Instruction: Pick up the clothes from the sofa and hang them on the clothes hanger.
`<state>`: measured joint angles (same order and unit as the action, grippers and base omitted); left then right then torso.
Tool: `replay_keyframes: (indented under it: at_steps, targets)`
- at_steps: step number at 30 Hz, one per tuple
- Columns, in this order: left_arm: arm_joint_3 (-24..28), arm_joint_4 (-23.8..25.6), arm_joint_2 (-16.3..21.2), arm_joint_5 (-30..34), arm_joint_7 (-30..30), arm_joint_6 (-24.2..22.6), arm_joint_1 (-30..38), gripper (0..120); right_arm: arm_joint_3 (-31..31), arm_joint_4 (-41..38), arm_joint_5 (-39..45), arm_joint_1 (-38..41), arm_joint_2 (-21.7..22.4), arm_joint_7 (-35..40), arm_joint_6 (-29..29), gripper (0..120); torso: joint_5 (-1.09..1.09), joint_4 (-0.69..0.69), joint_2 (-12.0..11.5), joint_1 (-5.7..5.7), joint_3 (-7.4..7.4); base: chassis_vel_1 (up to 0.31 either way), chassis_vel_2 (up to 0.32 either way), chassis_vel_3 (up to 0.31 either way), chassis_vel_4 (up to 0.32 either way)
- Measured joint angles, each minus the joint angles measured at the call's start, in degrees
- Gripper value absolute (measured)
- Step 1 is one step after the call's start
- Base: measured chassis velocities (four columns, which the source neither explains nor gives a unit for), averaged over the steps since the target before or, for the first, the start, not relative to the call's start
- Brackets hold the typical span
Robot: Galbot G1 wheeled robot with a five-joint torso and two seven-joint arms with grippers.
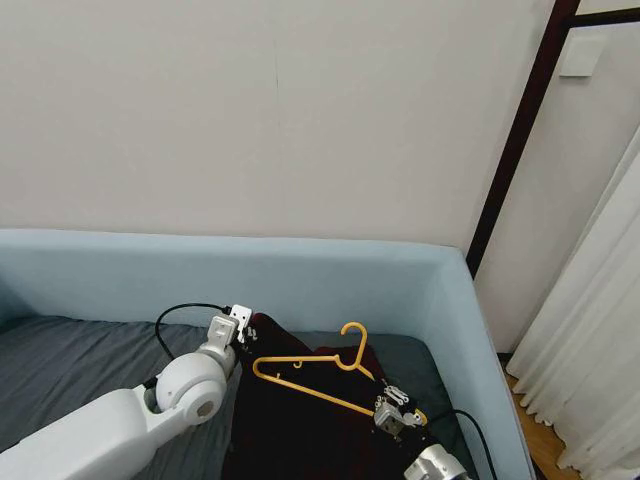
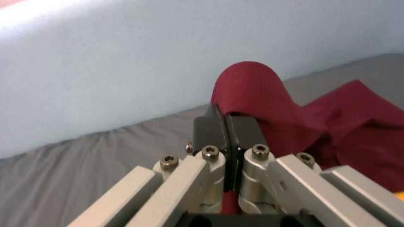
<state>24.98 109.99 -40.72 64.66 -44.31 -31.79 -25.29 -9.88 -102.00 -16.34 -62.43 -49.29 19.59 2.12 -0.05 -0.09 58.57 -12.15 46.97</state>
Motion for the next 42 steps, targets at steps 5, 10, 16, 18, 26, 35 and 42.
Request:
replay_keyframes:
  at_steps: [5,10,16,18,26,35,42]
  targets:
    - [2.6,-0.5,-2.1,2.7,-2.6,-1.2,3.3,0,0.6,0.1,0.5,0.5,-0.2,0.6,0.4,5,0.01,0.01,0.0,0.0,0.0,0.0,0.0,0.0,0.0]
    - [3.3,0.1,-2.3,4.1,-3.7,-1.6,4.0,0,0.6,1.3,1.2,1.0,-1.0,1.3,1.6,5,0.01,0.02,0.0,0.0,0.0,0.0,0.0,0.0,0.0]
    - [3.2,1.5,-1.9,4.7,-4.7,-1.9,3.0,0,0.1,3.1,3.5,1.9,-1.6,2.5,5.1,5,0.0,0.02,0.0,0.0,0.0,0.0,0.0,0.0,0.0]
    - [3.2,2.1,-1.9,4.8,-5.0,-1.9,2.4,0,0.1,3.3,3.8,2.1,-1.5,2.8,5.7,5,0.01,0.02,0.0,0.0,0.0,0.0,0.0,0.0,0.0]
    - [3.7,4.0,-3.8,4.8,-5.6,-1.5,1.3,0,-2.2,4.5,6.4,5.0,-1.2,3.9,8.2,5,0.0,0.03,0.0,0.0,0.0,0.0,0.0,0.0,0.0]
    - [8.5,0.8,-9.8,5.9,-6.5,-1.4,8.3,0,-3.6,6.3,5.4,6.9,-2.6,4.4,7.5,5,0.02,-0.01,0.0,0.0,0.0,0.0,0.0,0.0,0.0]
    - [8.7,5.0,-7.9,6.3,-8.1,-1.9,5.5,0,0.4,6.3,6.4,5.6,-2.5,5.6,8.6,5,0.0,0.01,0.0,0.0,-0.01,0.0,0.0,0.0,0.0]
